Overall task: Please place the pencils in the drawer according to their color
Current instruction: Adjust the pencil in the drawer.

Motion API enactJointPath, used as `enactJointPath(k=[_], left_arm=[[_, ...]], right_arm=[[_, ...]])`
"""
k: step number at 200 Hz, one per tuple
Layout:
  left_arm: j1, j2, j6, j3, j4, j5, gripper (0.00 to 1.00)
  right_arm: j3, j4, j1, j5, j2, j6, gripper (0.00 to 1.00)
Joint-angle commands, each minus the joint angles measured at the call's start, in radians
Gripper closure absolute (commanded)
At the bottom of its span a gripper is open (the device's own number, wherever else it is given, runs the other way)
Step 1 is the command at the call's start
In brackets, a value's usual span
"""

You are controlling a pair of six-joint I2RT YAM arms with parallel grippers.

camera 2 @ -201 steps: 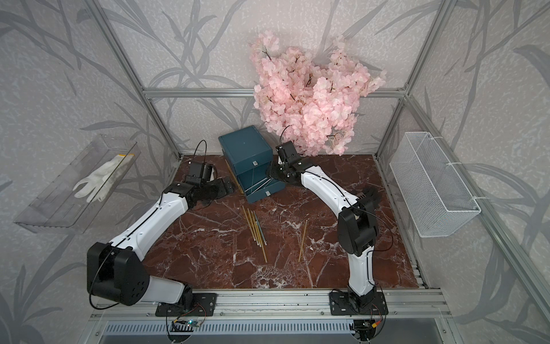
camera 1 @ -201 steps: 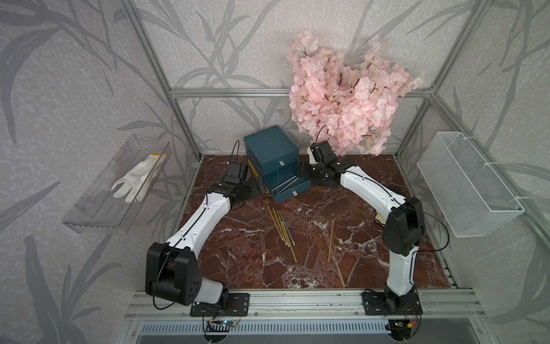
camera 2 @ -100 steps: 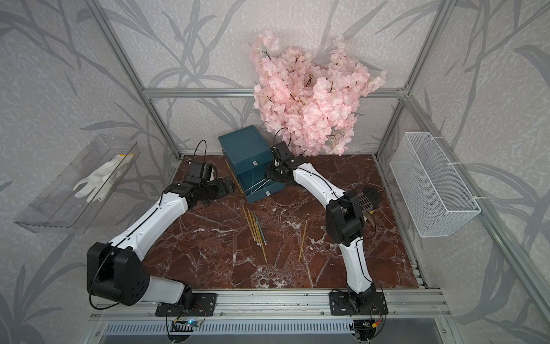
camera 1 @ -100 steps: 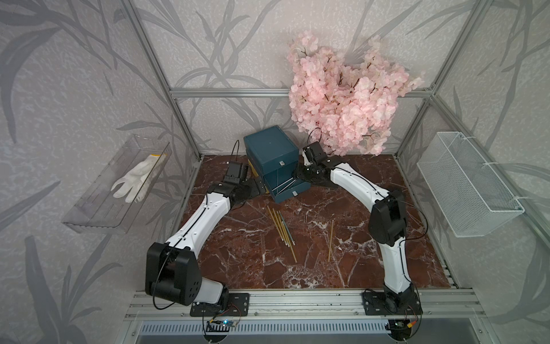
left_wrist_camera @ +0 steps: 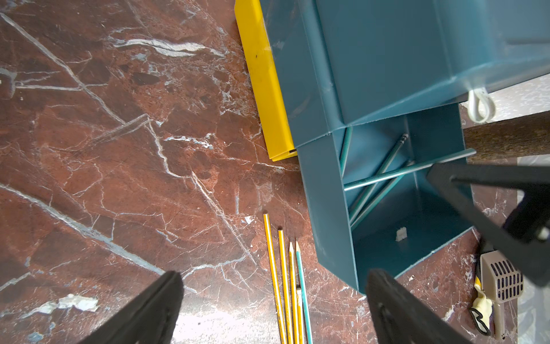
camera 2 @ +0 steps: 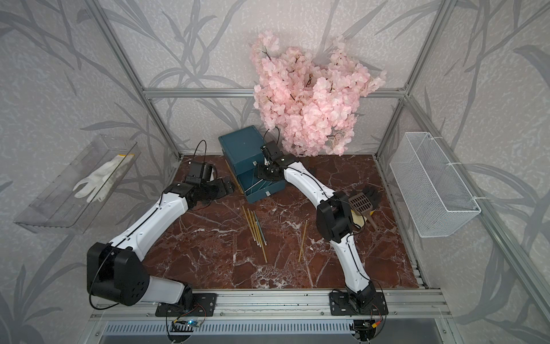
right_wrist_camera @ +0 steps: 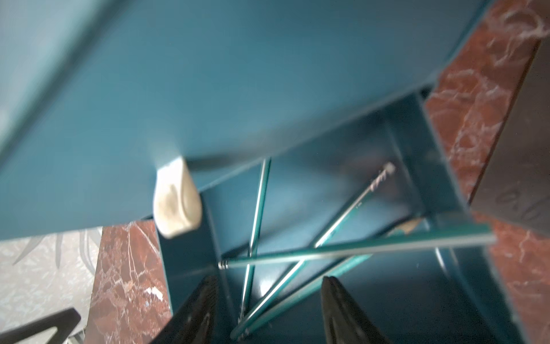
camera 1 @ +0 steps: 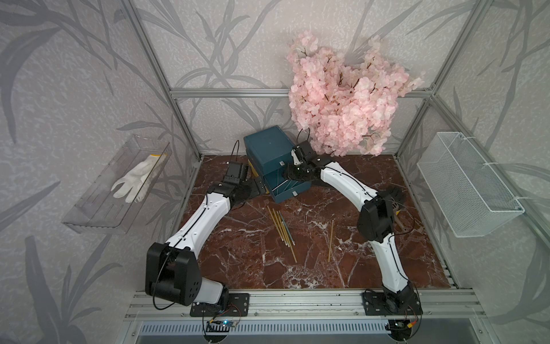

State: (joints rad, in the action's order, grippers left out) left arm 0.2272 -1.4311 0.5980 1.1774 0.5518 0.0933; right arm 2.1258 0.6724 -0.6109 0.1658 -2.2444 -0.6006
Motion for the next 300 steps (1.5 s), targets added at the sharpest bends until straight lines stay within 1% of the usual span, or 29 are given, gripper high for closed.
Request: enactJointPath(k=[1,15,34,105,158,181,199,210,223,237,254,275,300], left_arm=[[0.003,0.027,-0.001,-0.002,-0.007,-0.016,0.00],[0.003,0.029,0.000,-0.008,-0.015,-0.014,0.00],[0.003,0.024,0.005,-0.008,-0.018,-0.008,0.00],[0.003,0.032,-0.001,0.014,0.000,-0.024,0.00],[0.003,0.038,-0.002,0.023,0.010,-0.032,0.00],[0.003,0.038,-0.002,0.022,0.011,-0.033,0.00],[0.003,0.035,-0.001,0.025,0.013,-0.029,0.00],[0.003,0.039,0.000,0.024,0.011,-0.030,0.00],[0.003,0.041,-0.002,0.020,0.007,-0.031,0.00],[0.003,0.038,-0.002,0.018,0.004,-0.027,0.00],[0.003,0.031,-0.001,0.016,0.000,-0.022,0.00],[0.003,0.028,0.002,0.013,-0.003,-0.017,0.00],[0.003,0.036,0.002,0.010,-0.003,-0.020,0.00]], right_arm=[[-0.081,-0.066,0.005,-0.024,0.121,0.024,0.41],[-0.115,-0.085,0.007,-0.048,0.149,0.039,0.41],[-0.118,-0.076,0.010,-0.074,0.144,0.056,0.41],[-0.012,-0.029,0.026,-0.106,0.011,0.053,0.40],[0.158,0.041,0.018,-0.078,-0.114,0.043,0.40],[0.274,0.081,0.013,-0.061,-0.172,0.050,0.41],[0.334,0.115,0.010,-0.036,-0.185,0.048,0.41],[0.314,0.110,0.007,-0.028,-0.159,0.056,0.41],[0.253,0.078,0.005,-0.018,-0.112,0.058,0.41],[0.130,-0.017,0.004,-0.012,-0.025,0.045,0.41],[-0.008,-0.132,0.005,-0.041,0.062,0.012,0.40],[-0.016,-0.127,0.007,-0.066,0.070,0.013,0.40],[0.012,-0.098,0.007,-0.088,0.031,0.017,0.40]])
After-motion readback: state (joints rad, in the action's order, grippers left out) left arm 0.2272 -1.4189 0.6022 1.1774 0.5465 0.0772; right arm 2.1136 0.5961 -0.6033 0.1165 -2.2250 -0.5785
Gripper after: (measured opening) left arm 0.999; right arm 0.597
